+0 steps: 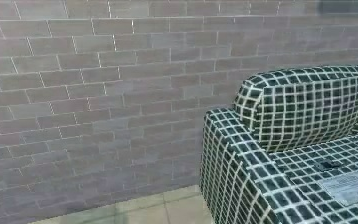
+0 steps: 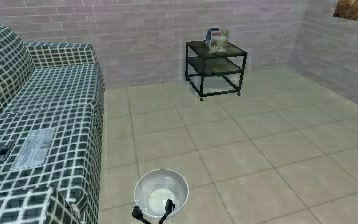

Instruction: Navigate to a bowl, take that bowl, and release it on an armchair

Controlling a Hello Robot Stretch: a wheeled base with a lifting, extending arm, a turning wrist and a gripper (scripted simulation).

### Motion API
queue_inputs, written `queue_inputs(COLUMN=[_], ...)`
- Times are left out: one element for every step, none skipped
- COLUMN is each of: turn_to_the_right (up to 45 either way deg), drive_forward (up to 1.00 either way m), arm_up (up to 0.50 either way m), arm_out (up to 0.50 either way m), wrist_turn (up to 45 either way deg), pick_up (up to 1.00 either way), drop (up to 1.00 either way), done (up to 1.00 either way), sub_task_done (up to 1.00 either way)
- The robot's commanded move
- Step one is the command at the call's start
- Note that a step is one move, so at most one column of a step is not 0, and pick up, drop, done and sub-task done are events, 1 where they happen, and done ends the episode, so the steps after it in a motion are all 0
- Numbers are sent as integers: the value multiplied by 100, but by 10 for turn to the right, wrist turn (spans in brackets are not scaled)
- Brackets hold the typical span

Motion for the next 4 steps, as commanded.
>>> queue_inputs(turn_to_the_right=[450,450,300,-450], drive_forward=[0,0,0,0], arm_up=[0,0,0,0], arm_out=[0,0,0,0], wrist_turn=[0,0,0,0], pick_up=[0,0,0,0], drop=[0,0,0,0], done=[0,0,0,0], sub_task_done=[0,0,0,0])
